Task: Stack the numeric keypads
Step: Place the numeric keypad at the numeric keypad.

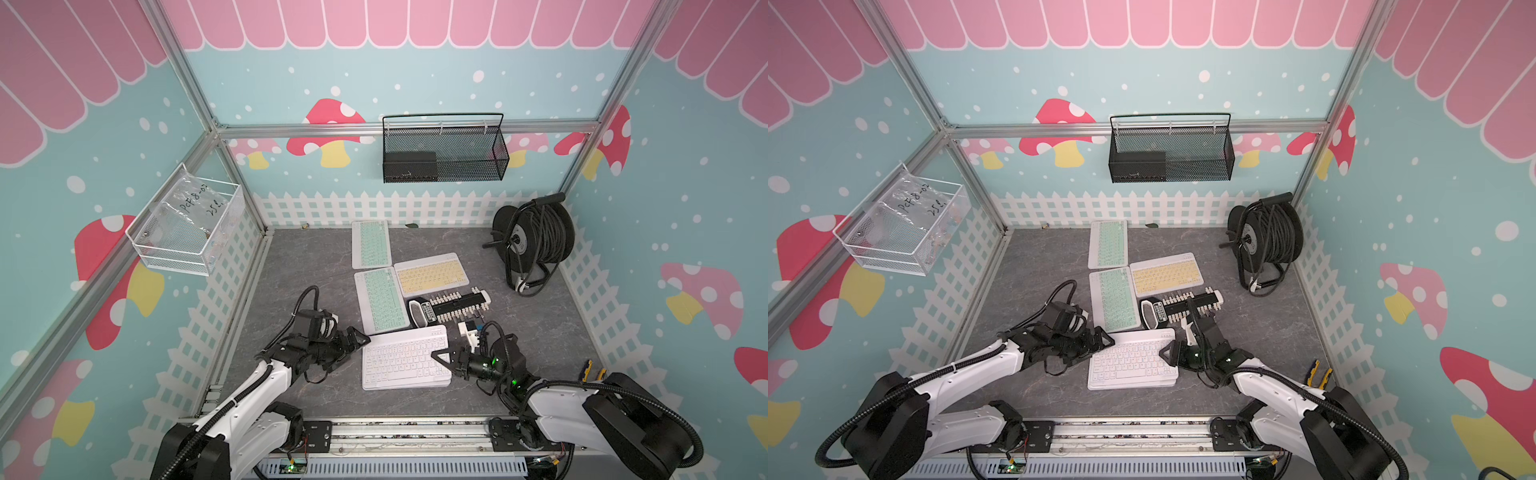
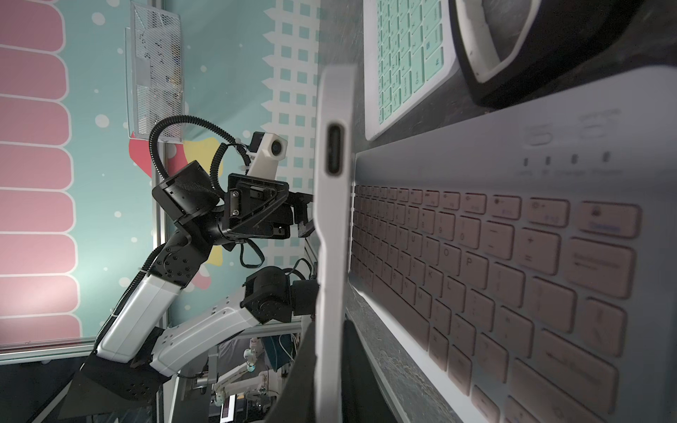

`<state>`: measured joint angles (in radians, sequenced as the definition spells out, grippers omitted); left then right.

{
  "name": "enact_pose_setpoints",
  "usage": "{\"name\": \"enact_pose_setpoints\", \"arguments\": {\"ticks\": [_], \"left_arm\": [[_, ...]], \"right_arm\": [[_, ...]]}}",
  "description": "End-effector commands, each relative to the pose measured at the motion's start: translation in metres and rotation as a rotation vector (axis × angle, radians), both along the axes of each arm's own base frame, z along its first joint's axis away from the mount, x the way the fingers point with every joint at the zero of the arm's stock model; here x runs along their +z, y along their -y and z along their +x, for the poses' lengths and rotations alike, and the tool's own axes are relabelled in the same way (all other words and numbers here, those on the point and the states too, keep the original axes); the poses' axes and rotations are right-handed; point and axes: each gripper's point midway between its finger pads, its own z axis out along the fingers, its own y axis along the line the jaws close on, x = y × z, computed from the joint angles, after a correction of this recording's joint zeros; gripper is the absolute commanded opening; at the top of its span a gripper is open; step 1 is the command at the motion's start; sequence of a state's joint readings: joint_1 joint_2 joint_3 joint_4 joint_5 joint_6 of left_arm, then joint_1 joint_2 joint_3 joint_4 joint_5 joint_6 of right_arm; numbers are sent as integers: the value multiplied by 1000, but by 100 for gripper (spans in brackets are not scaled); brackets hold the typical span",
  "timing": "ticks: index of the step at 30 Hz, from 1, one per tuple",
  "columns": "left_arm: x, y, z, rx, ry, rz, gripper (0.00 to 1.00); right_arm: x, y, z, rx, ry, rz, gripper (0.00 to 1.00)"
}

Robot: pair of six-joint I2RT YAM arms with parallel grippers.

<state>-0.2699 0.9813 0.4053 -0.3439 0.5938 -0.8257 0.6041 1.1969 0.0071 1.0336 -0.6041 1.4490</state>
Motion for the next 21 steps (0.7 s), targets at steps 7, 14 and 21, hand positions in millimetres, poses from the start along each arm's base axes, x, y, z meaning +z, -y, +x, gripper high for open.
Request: {"name": "enact_pose_setpoints", "arguments": {"ticks": [7, 14, 21], "left_arm": [[4, 1, 5, -14, 29, 12, 99], [3, 2, 6, -18, 25, 12, 99], [3, 2, 7, -16, 27, 13, 99]], "right_arm": [[14, -6, -1, 32, 62, 31, 14], [12, -5, 5, 7, 70, 21, 14], [7, -6, 5, 13, 65, 16, 14]]}}
